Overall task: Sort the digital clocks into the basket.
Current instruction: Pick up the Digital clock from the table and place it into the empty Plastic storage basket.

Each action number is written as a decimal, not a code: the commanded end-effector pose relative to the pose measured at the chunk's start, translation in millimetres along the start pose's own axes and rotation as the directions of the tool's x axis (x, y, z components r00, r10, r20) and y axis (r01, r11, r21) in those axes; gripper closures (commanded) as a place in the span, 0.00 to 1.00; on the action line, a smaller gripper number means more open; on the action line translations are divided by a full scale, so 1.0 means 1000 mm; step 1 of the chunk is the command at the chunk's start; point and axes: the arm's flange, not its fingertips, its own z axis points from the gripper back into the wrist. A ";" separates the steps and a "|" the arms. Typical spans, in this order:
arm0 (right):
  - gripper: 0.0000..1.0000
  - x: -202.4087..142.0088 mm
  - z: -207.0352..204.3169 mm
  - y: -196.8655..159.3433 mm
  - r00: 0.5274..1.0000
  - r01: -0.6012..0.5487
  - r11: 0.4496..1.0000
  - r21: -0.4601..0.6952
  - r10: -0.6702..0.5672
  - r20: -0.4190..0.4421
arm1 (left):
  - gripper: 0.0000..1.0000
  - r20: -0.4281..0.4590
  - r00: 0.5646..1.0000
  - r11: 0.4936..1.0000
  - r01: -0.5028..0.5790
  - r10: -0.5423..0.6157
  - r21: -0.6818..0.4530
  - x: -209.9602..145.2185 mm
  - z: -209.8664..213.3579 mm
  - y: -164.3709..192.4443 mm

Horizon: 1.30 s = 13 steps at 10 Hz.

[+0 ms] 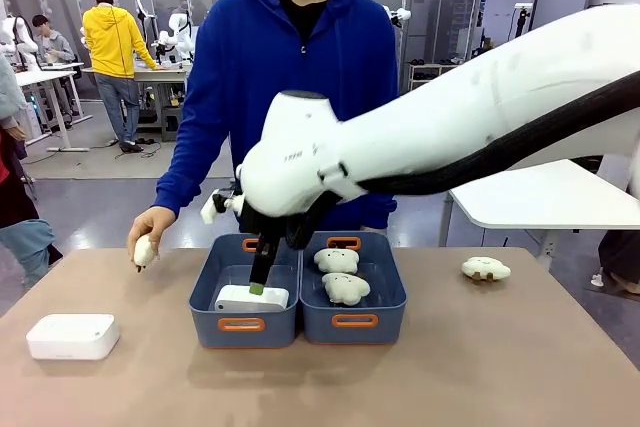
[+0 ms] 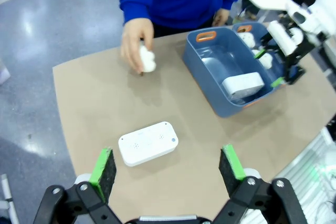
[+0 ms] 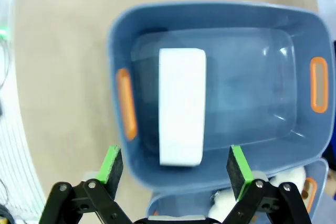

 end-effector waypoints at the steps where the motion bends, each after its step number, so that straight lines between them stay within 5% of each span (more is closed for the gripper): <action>1: 0.00 -0.075 0.063 0.025 0.983 0.113 0.992 0.053 -0.119 0.138 | 0.00 -0.001 1.000 1.000 0.001 -0.001 -0.003 0.001 -0.001 0.000; 3: 0.00 -0.146 0.102 0.046 0.913 0.269 0.957 0.111 -0.290 0.288 | 0.00 -0.001 1.000 1.000 0.001 -0.001 -0.003 0.001 -0.001 0.000; 5: 0.00 -0.200 0.133 0.062 0.783 0.392 0.907 0.155 -0.417 0.461 | 0.00 -0.001 1.000 1.000 0.001 -0.001 -0.003 0.001 -0.001 0.000; 10: 0.00 -0.336 0.168 0.136 0.605 0.622 0.774 0.114 -0.568 0.558 | 0.00 -0.001 1.000 1.000 0.001 -0.001 -0.003 0.001 -0.001 0.000; 13: 0.00 -0.346 0.158 0.133 0.598 0.663 0.735 0.142 -0.635 0.490 | 0.00 -0.001 1.000 1.000 0.001 -0.001 -0.003 0.001 -0.001 0.000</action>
